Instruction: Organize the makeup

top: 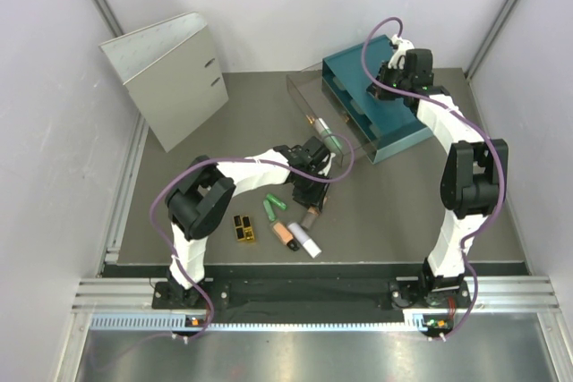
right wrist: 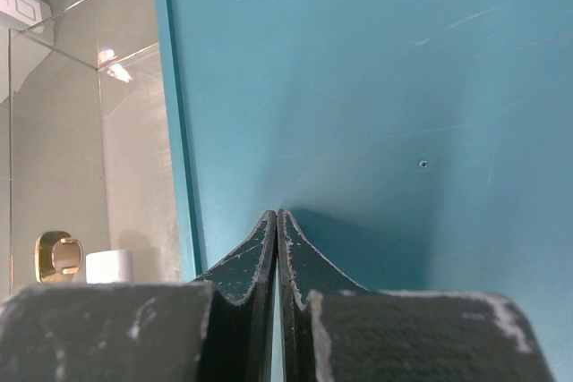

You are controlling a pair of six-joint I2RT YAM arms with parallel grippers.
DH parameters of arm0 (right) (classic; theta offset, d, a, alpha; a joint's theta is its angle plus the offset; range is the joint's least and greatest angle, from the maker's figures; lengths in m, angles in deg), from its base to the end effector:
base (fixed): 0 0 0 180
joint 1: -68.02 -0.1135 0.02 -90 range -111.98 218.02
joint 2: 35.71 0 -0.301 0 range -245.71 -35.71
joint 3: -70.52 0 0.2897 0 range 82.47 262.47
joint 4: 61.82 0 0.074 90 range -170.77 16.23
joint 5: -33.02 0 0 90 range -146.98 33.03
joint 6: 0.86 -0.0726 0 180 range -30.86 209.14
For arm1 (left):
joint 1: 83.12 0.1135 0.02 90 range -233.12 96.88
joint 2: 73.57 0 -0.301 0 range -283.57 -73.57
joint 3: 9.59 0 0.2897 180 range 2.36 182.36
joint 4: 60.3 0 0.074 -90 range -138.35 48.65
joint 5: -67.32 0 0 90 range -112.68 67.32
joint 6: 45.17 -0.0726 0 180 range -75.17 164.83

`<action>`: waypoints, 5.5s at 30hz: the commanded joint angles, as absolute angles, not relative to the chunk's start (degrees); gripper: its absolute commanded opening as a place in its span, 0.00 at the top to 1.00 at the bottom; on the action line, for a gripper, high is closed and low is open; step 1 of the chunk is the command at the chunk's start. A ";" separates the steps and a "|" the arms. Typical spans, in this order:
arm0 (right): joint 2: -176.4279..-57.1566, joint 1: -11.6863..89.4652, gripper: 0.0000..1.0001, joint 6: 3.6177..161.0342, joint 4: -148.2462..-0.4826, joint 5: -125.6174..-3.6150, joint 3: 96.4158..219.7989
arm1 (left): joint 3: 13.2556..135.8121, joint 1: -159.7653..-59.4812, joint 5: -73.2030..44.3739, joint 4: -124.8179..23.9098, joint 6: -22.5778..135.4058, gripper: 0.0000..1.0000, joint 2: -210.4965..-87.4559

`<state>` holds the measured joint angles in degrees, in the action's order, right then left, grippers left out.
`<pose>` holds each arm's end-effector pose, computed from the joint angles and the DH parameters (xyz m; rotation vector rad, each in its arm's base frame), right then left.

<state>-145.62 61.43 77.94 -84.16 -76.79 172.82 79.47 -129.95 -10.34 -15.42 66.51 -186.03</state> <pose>0.5266 0.0856 0.2871 -0.1270 2.1025 0.5488 0.2996 -0.3421 0.1420 0.6887 2.8116 -0.5711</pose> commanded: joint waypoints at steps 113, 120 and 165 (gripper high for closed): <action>-152.34 60.81 1.00 78.86 -99.17 -77.01 174.14 | 122.69 -120.74 -12.48 -29.55 95.89 0.62 -202.59; -152.25 60.90 1.00 78.94 -99.26 -77.19 173.97 | 122.60 -120.57 -11.43 -29.19 97.04 0.54 -203.12; -152.52 60.81 1.00 78.42 -98.56 -77.98 172.12 | 78.39 -119.95 -9.50 -14.09 70.85 0.40 -165.76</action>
<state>-148.48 61.43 77.09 -86.11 -79.43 176.62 79.81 -120.01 -13.59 -20.19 72.41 -165.07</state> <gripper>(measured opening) 0.003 0.594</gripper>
